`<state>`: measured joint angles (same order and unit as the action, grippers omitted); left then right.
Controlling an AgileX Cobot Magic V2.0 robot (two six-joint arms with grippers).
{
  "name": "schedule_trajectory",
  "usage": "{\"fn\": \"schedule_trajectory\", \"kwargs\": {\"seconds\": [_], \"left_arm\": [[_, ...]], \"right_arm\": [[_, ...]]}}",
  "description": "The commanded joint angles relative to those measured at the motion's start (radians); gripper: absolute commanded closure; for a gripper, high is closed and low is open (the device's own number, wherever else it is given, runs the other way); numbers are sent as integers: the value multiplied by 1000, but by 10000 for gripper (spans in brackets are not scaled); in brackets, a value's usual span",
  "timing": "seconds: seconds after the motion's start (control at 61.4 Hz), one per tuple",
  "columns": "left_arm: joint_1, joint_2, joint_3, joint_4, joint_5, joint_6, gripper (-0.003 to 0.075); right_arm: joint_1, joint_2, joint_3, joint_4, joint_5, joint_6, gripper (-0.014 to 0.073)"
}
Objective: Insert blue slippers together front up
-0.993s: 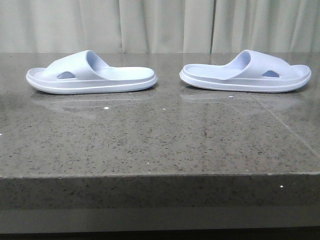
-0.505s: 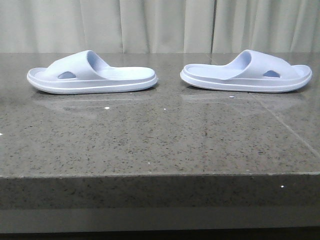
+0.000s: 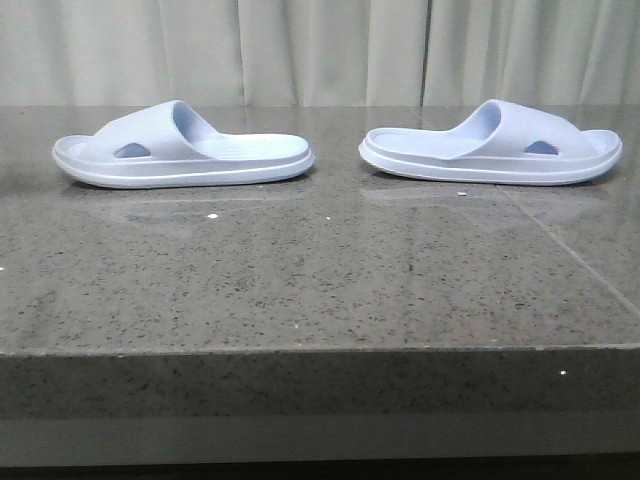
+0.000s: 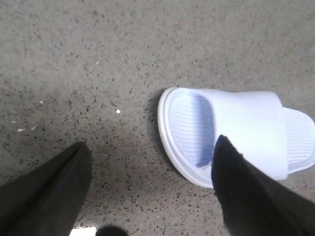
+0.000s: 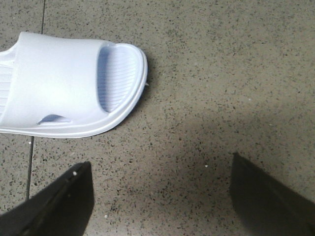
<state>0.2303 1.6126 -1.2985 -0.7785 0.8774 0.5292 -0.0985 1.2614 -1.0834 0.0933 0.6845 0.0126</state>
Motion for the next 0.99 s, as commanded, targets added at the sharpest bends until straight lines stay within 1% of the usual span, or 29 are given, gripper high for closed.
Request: {"fn": "schedule_trajectory", "kwargs": {"seconds": [0.0, 0.326, 0.505, 0.667, 0.879, 0.977], "left_arm": [[0, 23, -57, -66, 24, 3, 225], [0, 204, -149, -212, 148, 54, 225], [0, 256, -188, -214, 170, 54, 226], [0, 271, -193, -229, 170, 60, 227], [-2, 298, -193, -233, 205, 73, 229], [-8, 308, -193, -231, 214, 75, 265]], "right_arm": [[-4, -24, -37, 8, -49, -13, 3], [-4, -24, -37, 8, -57, -13, 3], [-4, -24, -37, 8, -62, -21, 3], [-4, -24, -37, 8, -67, -22, 3], [-4, -24, -37, 8, -75, -22, 3], [-4, -24, -37, 8, -75, -22, 3]]}}
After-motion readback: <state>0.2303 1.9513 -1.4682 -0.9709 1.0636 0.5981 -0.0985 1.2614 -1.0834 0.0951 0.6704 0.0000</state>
